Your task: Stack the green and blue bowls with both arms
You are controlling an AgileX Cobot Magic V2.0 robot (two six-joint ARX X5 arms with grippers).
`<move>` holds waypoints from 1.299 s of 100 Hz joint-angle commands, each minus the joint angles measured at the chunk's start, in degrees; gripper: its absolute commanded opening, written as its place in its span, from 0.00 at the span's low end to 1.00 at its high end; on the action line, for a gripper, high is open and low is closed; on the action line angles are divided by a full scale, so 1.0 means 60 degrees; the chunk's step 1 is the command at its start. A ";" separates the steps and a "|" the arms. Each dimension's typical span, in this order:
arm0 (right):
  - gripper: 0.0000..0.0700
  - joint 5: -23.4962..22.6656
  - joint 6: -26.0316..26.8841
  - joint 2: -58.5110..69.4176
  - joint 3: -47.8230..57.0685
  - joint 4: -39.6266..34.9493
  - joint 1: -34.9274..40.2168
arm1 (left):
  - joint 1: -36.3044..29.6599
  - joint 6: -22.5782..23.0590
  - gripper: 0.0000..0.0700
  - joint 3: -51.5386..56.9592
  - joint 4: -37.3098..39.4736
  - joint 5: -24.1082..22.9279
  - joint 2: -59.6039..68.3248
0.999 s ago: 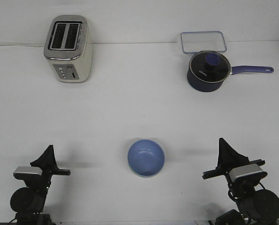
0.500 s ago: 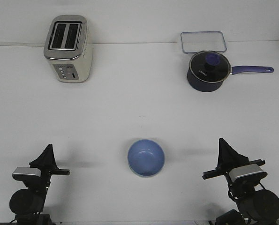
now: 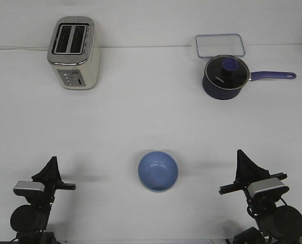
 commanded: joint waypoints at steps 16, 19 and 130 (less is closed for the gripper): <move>0.01 -0.0025 -0.1530 -0.0277 -0.0521 0.0106 -0.1464 | 0.0015 -0.0025 0.02 -0.0182 0.0095 0.0015 -0.0007; 0.01 -0.0051 -0.1617 -0.0375 -0.0743 0.0226 -0.1767 | 0.0015 -0.0025 0.02 -0.0182 0.0095 0.0015 -0.0007; 0.01 -0.1213 -0.3016 -0.1628 -0.4430 0.2033 -0.3355 | 0.0015 -0.0025 0.02 -0.0182 0.0095 0.0015 -0.0007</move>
